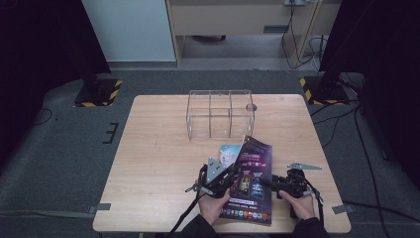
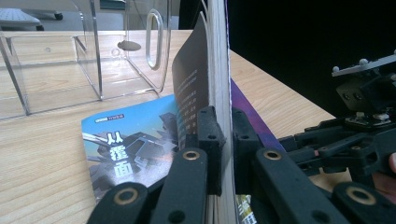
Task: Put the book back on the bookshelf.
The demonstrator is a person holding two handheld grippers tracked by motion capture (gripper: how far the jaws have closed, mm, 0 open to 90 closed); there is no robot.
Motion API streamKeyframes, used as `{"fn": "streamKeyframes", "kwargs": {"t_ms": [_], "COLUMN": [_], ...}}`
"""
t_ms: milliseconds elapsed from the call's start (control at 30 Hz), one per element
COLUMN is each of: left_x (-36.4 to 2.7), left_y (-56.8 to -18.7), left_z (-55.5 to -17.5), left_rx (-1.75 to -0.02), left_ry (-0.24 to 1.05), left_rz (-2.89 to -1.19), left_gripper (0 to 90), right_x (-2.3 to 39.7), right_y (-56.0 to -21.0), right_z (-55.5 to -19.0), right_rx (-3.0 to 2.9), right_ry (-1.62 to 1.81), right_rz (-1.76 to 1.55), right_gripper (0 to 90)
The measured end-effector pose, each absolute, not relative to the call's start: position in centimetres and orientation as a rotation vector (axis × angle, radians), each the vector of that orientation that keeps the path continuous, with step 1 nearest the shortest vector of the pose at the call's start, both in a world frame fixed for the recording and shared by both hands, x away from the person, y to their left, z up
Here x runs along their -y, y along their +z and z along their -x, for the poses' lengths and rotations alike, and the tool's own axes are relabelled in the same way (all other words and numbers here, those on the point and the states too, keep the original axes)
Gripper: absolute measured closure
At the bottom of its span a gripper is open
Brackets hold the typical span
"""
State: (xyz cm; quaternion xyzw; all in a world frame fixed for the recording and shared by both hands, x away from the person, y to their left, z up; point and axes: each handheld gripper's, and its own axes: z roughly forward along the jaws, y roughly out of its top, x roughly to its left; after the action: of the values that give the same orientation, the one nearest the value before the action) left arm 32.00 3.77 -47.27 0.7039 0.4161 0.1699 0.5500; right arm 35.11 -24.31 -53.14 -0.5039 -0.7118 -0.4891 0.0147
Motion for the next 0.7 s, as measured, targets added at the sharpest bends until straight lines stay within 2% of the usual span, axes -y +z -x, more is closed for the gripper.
{"fn": "streamKeyframes", "kwargs": {"t_ms": [233,433,700], "left_x": [-3.7,-3.9,-4.6], "left_y": [-47.3,-47.6,-47.8], "left_z": [-32.0,-32.1,-32.3], "left_rx": [-0.987,-0.997,-1.012], "left_ry": [0.400,0.397,0.393], "left_rz": [-1.664,-1.665,-1.652], "left_gripper": [85.3,85.2,85.1], "right_x": [24.3,24.6,24.7], "right_y": [-52.8,-52.2,-51.6], "right_z": [-35.2,-35.0,-34.6], "right_rx": [2.184,2.118,2.092], "right_ry": [-1.480,-1.509,-1.550], "right_rz": [1.633,1.636,1.628], "right_gripper": [57.6,71.4,76.8]}}
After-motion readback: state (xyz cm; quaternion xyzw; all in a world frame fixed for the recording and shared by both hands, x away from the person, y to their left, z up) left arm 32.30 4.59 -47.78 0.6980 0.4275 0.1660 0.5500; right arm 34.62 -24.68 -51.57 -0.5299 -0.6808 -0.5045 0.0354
